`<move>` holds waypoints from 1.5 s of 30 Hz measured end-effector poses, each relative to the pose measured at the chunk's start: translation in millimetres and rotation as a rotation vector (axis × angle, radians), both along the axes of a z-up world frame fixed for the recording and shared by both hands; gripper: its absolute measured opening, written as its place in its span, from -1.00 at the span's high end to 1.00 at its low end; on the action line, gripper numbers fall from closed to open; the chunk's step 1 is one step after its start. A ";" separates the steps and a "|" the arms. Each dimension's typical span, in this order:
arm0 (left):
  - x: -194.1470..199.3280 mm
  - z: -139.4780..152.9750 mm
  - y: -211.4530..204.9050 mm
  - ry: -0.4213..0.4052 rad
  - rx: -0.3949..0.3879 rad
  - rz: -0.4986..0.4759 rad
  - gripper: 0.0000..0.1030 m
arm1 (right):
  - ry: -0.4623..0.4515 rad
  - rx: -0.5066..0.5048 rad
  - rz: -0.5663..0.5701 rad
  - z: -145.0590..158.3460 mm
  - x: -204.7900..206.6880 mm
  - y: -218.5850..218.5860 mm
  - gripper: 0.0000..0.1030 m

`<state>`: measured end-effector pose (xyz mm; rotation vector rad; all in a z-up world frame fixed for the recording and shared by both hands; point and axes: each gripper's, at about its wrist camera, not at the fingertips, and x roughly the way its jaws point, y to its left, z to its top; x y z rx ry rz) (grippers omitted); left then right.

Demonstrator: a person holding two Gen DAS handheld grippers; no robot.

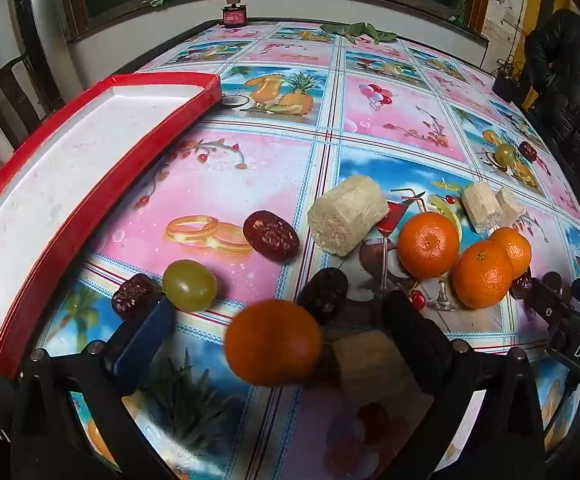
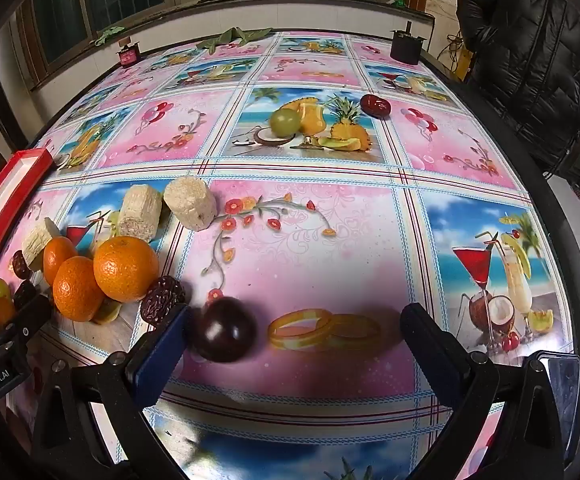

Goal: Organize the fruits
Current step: 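Close the left tool on the beige cube while the right tool grasps the dark plum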

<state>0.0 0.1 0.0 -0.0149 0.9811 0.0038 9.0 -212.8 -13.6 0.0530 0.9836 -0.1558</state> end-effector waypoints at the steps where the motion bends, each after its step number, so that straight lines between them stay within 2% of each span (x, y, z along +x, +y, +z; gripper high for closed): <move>1: 0.0 0.0 0.1 -0.001 -0.002 0.000 -1.00 | 0.002 -0.002 0.000 0.0 0.1 0.0 -0.99; 19: 0.6 0.2 0.0 0.005 0.000 -0.001 -1.00 | 0.003 -0.002 0.000 0.1 0.2 0.1 -0.99; 24: 3.5 3.6 -9.2 0.097 0.005 -0.106 -1.00 | 0.003 -0.002 0.000 0.3 0.7 0.2 -0.99; 29: 2.6 5.0 -11.2 0.101 -0.009 -0.216 -1.00 | 0.002 0.000 0.010 0.6 0.6 0.1 -0.99; 35: -22.9 18.5 26.6 0.113 -0.078 -0.248 -1.00 | 0.010 0.036 0.084 12.5 -24.4 5.8 -1.00; 37: -25.4 22.0 36.6 0.137 -0.081 -0.236 -1.00 | 0.012 0.044 0.130 20.4 -35.2 12.5 -1.00; 41: -31.4 34.2 48.9 0.116 -0.075 -0.230 -1.00 | 0.020 0.079 0.265 40.9 -51.2 33.8 -0.99; 45: -33.2 42.1 53.8 0.109 -0.120 -0.227 -1.00 | -0.016 0.063 0.355 61.3 -58.4 54.7 -0.95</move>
